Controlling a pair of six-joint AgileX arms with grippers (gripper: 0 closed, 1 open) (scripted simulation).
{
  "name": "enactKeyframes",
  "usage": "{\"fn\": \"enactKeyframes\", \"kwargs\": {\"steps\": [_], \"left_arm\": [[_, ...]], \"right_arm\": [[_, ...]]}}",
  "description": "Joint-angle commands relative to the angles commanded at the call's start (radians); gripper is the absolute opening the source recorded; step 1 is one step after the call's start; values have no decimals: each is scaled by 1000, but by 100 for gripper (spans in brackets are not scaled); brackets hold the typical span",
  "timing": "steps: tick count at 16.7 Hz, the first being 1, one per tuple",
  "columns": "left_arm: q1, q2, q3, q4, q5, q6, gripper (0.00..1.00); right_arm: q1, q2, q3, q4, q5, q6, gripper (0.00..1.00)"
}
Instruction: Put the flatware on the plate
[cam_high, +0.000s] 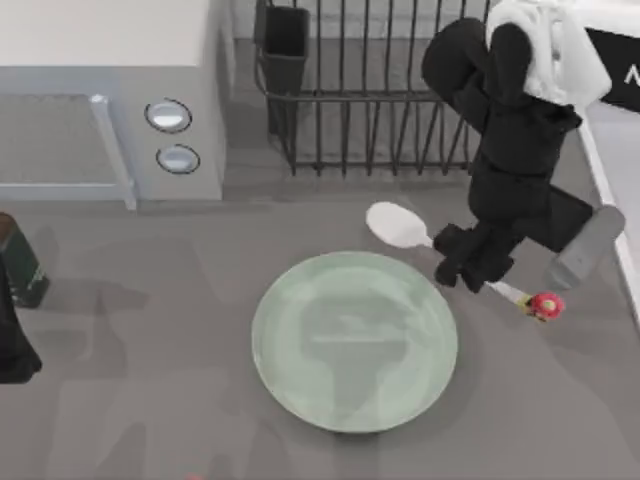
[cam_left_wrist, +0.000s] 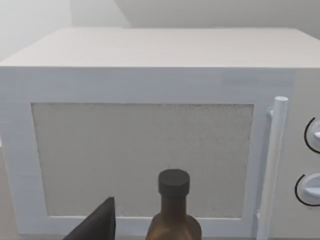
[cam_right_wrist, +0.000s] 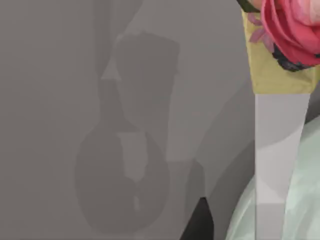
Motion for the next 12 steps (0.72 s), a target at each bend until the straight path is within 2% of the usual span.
{"fn": "enactKeyframes", "kwargs": {"steps": [3,6,12], "left_arm": [[0,0,0,0,0,0,100],[0,0,0,0,0,0,100],[0,0,0,0,0,0,100]], "right_arm": [[136,68,84,12,2,-227,0],[228,111,141,21,7,-369,0],[262,127,161,25,9,-419,0]]}}
